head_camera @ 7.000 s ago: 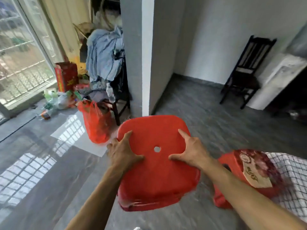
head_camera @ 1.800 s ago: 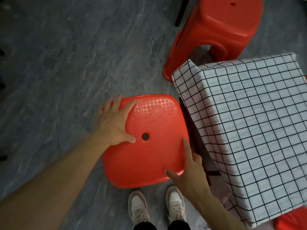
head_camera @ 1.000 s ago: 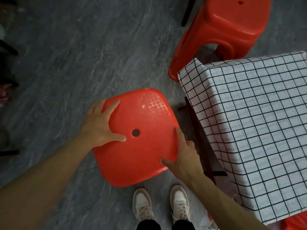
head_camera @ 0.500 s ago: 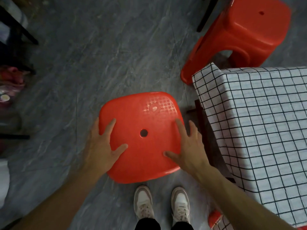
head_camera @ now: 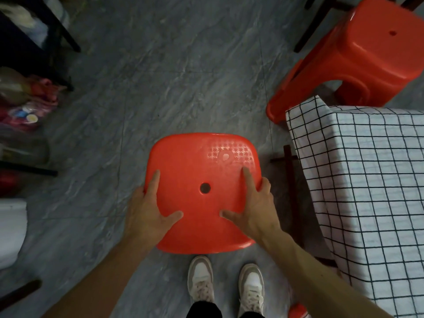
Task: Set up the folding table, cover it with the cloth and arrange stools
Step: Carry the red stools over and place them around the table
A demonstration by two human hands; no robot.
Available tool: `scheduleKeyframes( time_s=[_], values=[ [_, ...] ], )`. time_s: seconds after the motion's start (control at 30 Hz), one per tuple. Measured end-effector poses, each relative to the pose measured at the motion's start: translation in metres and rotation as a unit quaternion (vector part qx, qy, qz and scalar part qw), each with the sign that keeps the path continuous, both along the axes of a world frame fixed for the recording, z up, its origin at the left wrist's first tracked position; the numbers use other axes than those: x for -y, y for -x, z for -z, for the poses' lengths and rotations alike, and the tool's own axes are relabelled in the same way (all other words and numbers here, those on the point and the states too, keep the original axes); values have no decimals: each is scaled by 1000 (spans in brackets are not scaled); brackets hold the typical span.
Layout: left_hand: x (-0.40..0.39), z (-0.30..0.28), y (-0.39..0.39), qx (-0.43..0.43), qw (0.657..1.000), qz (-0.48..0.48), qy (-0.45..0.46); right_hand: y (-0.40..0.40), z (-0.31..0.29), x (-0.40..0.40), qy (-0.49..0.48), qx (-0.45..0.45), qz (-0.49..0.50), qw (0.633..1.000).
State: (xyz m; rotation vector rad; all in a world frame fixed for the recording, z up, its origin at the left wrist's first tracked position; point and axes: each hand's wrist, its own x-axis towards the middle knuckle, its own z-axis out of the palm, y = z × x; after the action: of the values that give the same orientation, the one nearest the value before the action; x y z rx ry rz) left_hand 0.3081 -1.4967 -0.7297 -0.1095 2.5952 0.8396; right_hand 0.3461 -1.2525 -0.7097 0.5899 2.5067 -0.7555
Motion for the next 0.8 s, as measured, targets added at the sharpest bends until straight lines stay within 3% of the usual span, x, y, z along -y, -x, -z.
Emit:
scheduleKeyframes(
  time_s=[0.33, 0.8],
  values=[
    [65, 6, -4, -19, 1000, -19, 3, 5, 2, 49, 10, 7, -38, 999],
    [45, 1, -28, -27, 997, -74, 2, 4, 0, 34, 14, 17, -67, 998]
  ],
)
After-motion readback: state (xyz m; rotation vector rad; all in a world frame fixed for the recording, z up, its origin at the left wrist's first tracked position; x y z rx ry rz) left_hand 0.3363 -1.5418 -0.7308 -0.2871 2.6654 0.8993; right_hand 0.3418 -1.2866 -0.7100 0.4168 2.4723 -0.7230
